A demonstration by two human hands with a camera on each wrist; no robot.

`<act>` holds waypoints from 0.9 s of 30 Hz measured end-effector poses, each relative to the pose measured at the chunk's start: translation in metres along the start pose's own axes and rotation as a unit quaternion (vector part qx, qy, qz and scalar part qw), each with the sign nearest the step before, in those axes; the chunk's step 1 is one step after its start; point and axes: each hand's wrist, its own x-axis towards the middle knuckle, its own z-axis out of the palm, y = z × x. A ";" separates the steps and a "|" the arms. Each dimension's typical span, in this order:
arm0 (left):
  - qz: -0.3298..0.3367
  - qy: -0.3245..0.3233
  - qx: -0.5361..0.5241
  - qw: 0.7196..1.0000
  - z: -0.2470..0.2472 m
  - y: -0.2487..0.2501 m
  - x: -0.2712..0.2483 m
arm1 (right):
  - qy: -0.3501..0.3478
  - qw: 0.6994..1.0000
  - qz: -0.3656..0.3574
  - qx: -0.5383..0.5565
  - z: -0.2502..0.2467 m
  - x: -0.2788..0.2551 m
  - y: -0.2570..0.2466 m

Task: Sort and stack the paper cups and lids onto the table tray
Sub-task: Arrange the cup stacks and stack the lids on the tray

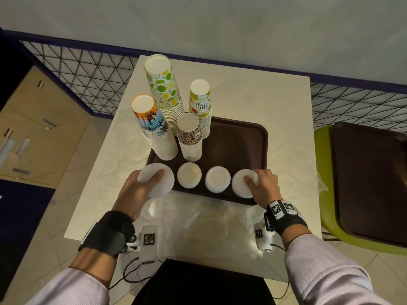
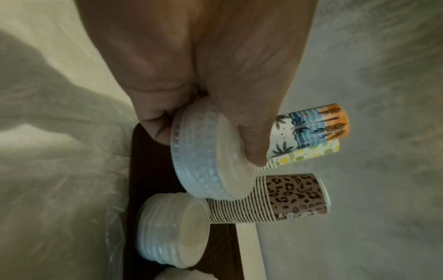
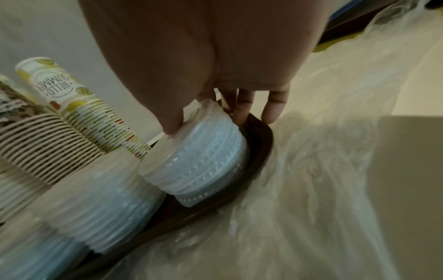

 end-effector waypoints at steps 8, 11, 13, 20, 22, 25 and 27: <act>-0.093 0.061 -0.073 0.991 -0.005 -0.007 0.039 | 0.035 0.999 0.012 0.010 0.000 0.000 -0.003; -0.090 0.075 -0.017 0.993 -0.003 -0.013 0.054 | 0.057 0.998 0.010 0.018 -0.003 -0.001 -0.004; -0.073 0.084 0.052 0.992 0.003 -0.010 0.057 | 0.054 0.998 0.008 0.019 -0.003 -0.002 -0.004; -0.033 0.060 0.172 0.983 0.008 -0.013 0.063 | 0.073 0.997 0.019 0.026 -0.006 -0.003 -0.004; -0.032 0.046 0.185 0.981 0.008 -0.013 0.063 | 0.071 0.997 0.020 0.029 -0.006 -0.003 -0.004; -0.015 0.036 0.209 0.977 0.009 -0.014 0.063 | 0.056 0.998 0.022 0.022 -0.005 -0.004 -0.005; -0.005 0.033 0.239 0.971 0.009 -0.014 0.064 | 0.045 0.999 0.027 0.011 -0.004 -0.004 -0.005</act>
